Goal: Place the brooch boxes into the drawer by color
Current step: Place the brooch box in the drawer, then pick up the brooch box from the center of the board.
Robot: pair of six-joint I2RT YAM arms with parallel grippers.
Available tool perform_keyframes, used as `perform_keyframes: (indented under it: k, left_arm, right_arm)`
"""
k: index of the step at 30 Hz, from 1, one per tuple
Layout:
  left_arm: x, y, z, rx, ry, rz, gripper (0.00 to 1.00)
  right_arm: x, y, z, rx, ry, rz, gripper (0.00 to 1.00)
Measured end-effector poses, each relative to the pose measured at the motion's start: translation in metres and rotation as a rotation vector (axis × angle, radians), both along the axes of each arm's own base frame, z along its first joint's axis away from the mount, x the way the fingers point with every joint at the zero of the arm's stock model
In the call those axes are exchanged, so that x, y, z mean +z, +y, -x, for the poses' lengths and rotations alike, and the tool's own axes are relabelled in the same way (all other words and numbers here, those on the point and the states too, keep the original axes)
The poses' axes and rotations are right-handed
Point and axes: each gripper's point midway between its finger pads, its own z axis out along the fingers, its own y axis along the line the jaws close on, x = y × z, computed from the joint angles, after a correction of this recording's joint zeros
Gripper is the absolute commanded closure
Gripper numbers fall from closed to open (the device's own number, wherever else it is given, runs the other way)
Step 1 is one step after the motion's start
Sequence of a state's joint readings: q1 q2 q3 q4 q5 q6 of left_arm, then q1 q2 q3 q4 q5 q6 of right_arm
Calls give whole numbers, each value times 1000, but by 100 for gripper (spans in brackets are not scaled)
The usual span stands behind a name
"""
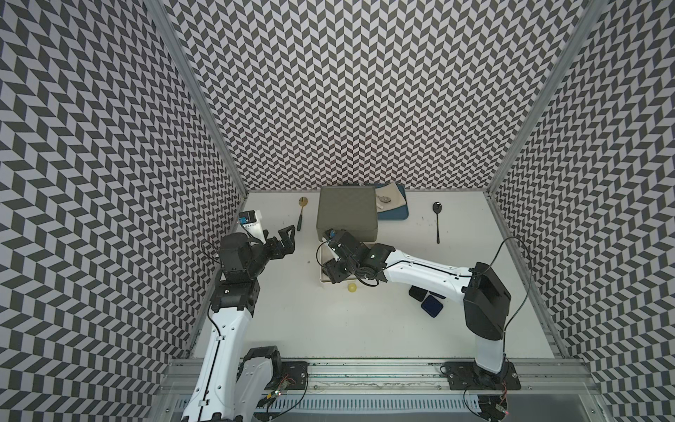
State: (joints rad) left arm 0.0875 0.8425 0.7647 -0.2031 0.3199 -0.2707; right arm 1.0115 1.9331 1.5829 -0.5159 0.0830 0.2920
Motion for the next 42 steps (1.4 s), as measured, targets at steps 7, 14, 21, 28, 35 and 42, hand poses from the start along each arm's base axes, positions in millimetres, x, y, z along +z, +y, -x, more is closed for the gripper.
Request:
perform_keyframes:
  k: [7,14,21,28,35,42]
  left_arm:
    - [0,0,0,-1,0,0,0]
    - [0,-3,1,-14,0,8,0]
    - [1,-5,1,-25,-3,16,0]
    - [2,-7,1,-37,-6,21,0]
    - [-1,-8,1,-41,-1,22,0]
    - [-4,-8,2,-42,2,23,0]
  right_arm:
    - [11,-4,2,-3,-14,-14,24]
    - [82,-56,37,-11,-106,-121,13]
    - [119,-153,60,-114,-183,-220,5]
    - [35,-262,39,-380,22,-39,1]
    - [-26,-282,43,-422,222,96,0]
    - [-76,-277,53,-377,365,186,0]
